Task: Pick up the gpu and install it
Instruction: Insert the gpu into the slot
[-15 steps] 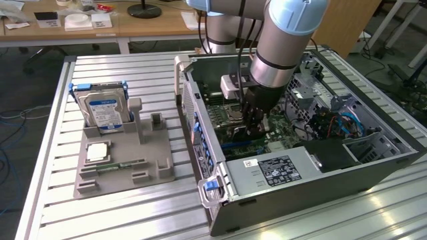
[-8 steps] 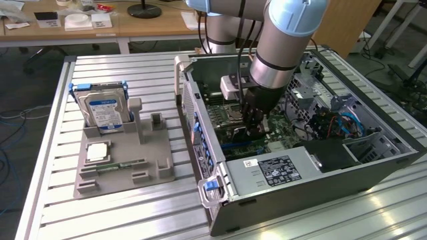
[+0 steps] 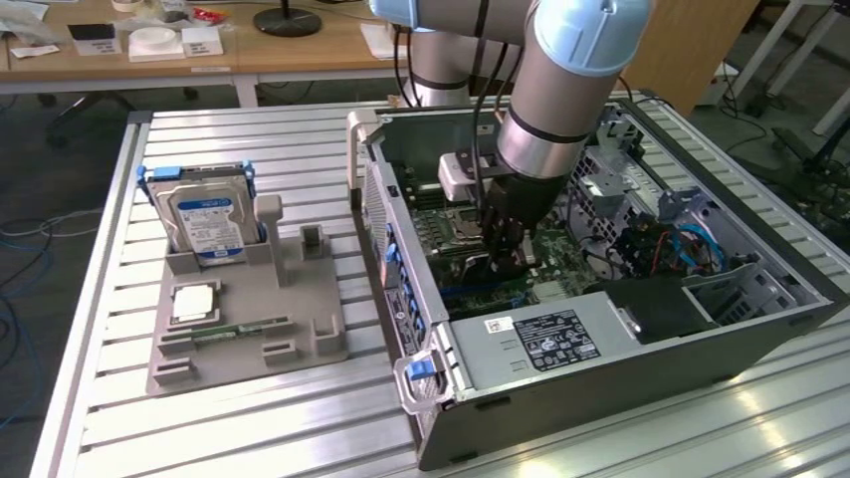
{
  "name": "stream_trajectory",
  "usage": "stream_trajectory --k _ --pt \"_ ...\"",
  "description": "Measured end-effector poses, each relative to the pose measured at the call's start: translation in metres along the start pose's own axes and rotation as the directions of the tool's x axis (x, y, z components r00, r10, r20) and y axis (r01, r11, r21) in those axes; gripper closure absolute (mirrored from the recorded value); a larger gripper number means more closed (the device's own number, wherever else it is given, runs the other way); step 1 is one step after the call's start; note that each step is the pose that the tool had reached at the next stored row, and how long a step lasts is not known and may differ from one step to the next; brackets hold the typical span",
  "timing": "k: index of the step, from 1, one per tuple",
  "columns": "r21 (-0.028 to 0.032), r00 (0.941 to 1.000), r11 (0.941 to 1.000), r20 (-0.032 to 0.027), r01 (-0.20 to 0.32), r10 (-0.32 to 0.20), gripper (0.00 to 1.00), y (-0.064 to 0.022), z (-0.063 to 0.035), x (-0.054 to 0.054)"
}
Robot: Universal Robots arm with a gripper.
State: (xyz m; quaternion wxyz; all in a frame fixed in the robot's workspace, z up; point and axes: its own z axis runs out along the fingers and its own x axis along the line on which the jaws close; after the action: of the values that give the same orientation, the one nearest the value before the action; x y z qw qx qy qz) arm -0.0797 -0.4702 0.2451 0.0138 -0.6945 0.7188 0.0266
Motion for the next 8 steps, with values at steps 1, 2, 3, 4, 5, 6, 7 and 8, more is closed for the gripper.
stream_trajectory --k 1,2,3,4,5,6,7,8 --pt "0.0002 1.0000 1.0000 0.0007 0.000 0.000 0.73 0.0000 0.0019 0.0000" --pt "0.0000 1.0000 1.0000 0.0003 0.000 0.000 0.73 0.0001 0.0020 0.0001" --pt "0.0000 1.0000 1.0000 0.0002 0.000 0.000 0.73 0.0001 0.0020 0.0001" --pt "-0.0001 1.0000 1.0000 0.0002 0.000 0.000 0.73 0.0001 0.0020 0.0001" --pt "0.0000 1.0000 1.0000 0.0003 0.000 0.000 0.73 0.0001 0.0021 -0.0002" --pt "0.0001 1.0000 1.0000 0.0005 0.000 0.000 0.73 0.0001 0.0023 -0.0007" --pt "0.0001 1.0000 1.0000 0.0004 0.000 0.000 0.73 0.0001 0.0024 -0.0007" --pt "0.0000 1.0000 1.0000 0.0001 0.000 0.000 0.73 0.0001 0.0025 -0.0007"
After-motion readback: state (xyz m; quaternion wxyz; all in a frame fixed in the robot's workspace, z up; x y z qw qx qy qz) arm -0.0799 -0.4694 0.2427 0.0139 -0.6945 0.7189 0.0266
